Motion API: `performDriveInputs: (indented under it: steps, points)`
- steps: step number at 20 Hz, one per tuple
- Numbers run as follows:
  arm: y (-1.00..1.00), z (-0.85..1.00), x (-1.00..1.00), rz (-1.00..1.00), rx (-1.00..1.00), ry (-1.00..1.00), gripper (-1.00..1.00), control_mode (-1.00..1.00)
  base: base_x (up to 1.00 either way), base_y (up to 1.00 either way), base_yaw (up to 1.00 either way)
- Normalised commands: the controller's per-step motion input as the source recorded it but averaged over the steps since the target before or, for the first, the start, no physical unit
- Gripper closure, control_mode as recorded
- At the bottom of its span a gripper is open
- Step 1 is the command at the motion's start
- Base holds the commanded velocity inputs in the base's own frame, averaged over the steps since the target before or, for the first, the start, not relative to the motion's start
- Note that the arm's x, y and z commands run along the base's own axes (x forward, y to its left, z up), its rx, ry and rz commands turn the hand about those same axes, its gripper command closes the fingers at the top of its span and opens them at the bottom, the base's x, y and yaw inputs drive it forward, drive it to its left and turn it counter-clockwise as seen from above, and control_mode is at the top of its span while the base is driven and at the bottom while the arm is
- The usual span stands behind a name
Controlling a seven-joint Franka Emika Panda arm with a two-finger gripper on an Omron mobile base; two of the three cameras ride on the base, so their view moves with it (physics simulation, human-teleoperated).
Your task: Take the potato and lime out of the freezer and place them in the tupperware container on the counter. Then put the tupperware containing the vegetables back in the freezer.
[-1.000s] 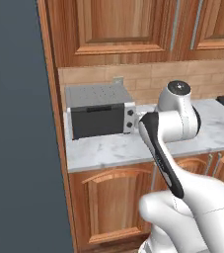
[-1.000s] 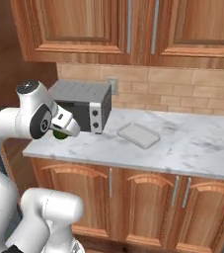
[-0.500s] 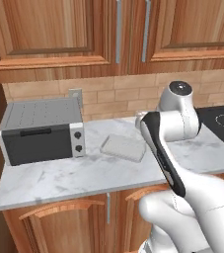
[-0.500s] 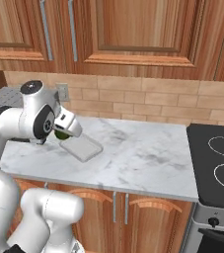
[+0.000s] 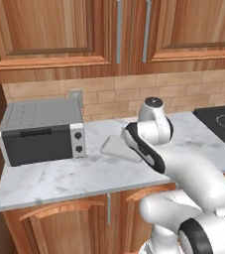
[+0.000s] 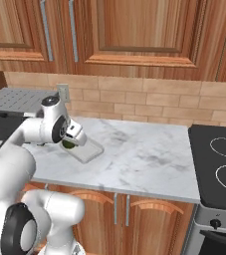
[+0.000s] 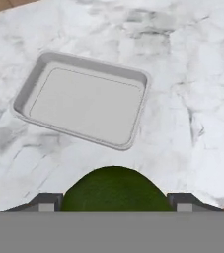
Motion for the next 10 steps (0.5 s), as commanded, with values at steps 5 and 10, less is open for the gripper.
performDriveInputs:
  steps: [5,10]
  points:
    - [0.23,-0.61,1.00,0.00,0.00,0.15,1.00,-1.00,0.00,0.00,0.00]
    - [0.01,-0.34,1.00,0.00,0.00,0.10,1.00,-1.00,0.00,0.00,0.00]
